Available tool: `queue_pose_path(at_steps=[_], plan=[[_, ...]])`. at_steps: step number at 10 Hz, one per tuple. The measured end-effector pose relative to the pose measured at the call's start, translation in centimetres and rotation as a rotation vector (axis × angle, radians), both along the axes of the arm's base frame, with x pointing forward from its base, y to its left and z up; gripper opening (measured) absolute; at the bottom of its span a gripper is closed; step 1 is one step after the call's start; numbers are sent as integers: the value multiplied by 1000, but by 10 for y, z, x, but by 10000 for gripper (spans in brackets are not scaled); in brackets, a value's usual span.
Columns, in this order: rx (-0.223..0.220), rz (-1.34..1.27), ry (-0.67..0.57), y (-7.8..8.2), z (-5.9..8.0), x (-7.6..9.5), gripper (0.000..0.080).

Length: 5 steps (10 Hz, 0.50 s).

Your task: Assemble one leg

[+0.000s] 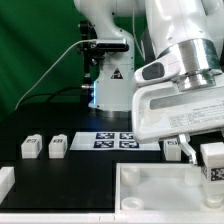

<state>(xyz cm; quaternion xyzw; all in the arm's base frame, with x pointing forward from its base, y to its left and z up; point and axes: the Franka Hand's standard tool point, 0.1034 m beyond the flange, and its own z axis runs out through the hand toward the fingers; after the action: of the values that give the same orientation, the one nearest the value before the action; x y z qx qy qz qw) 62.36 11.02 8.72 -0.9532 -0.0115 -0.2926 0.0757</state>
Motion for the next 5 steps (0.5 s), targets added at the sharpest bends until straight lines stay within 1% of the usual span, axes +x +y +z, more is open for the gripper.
queue_pose_path(at_steps=[2,3,5], plan=[[-4,-1,0,-3,-2,0,291],[-1,-2,5,1,-5,-2,291],[3,-56,-11,5,-6,-4,291]])
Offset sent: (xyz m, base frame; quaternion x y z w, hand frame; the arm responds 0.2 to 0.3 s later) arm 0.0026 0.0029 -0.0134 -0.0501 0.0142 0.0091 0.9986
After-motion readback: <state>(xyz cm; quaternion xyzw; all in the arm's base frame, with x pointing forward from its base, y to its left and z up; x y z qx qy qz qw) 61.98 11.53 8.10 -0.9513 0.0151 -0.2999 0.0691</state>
